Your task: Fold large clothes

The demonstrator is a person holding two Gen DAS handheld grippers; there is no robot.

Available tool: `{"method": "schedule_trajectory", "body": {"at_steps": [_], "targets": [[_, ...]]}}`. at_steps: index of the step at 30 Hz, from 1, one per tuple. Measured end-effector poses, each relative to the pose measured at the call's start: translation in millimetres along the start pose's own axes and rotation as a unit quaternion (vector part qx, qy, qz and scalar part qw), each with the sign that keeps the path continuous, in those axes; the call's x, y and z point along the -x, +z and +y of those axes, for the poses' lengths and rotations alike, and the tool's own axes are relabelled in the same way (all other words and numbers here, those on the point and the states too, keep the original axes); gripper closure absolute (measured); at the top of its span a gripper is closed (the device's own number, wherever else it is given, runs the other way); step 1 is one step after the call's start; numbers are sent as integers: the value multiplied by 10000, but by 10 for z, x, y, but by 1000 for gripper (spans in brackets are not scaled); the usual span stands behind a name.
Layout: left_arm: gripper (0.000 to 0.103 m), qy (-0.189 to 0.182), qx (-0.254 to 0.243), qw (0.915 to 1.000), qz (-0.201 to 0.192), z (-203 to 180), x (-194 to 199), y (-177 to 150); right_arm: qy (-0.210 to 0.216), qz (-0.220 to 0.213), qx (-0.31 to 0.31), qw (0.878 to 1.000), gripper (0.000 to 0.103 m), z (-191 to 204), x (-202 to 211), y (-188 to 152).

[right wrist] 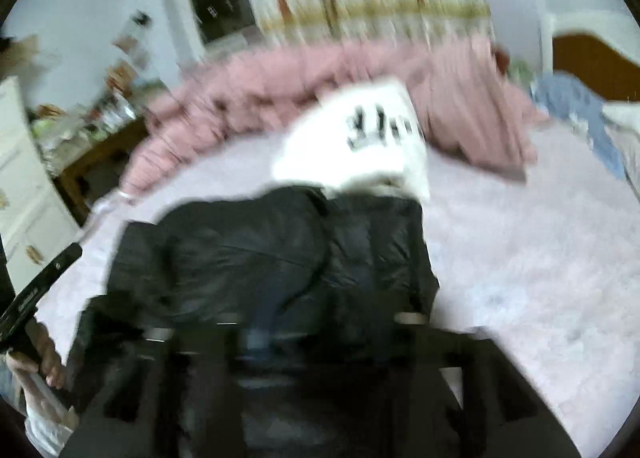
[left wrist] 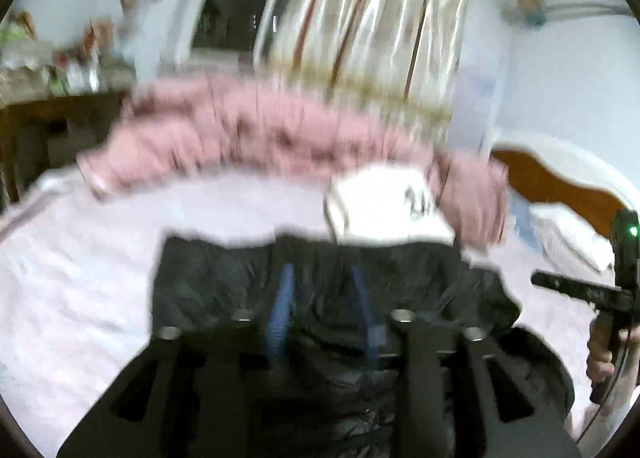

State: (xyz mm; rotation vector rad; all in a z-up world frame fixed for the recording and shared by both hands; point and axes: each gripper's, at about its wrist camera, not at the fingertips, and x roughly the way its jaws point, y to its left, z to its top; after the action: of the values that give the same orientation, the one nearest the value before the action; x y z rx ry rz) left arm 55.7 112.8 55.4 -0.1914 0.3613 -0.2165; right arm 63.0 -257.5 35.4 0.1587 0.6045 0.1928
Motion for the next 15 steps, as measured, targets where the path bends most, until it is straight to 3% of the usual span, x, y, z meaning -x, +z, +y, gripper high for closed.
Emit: {"method": "schedule_trajectory", "body": {"at_steps": [1,3,5,6,8,11,15], "targets": [[50,-28,125,9994,-320,29,178,-25,38,-218,192,9996,40,77,167,-75],[48,-117,327,9964,-771,79,456,-133,-37,-487,688,9964,40,283,440,-261],[42,-127,148,9952,-959,58,626,-274,-277,-900,980,9907,35,417,680,-508],[39,4,-5,9946,-1035,18,681,-335,-358,-1045,986,9890,31,429,792,-634],[20,315,-411,9912,-1215,-122,794,-529,-363,-1232,733,9890,18,444,906,-891],[1,338,-511,9877,-1435,-253,900,-758,-10,-1186,552,9914,16,490,952,-1255],[0,206,-664,9881,-1372,-391,966,-966,-305,-1227,597,9902,16,629,902,-1646]]}}
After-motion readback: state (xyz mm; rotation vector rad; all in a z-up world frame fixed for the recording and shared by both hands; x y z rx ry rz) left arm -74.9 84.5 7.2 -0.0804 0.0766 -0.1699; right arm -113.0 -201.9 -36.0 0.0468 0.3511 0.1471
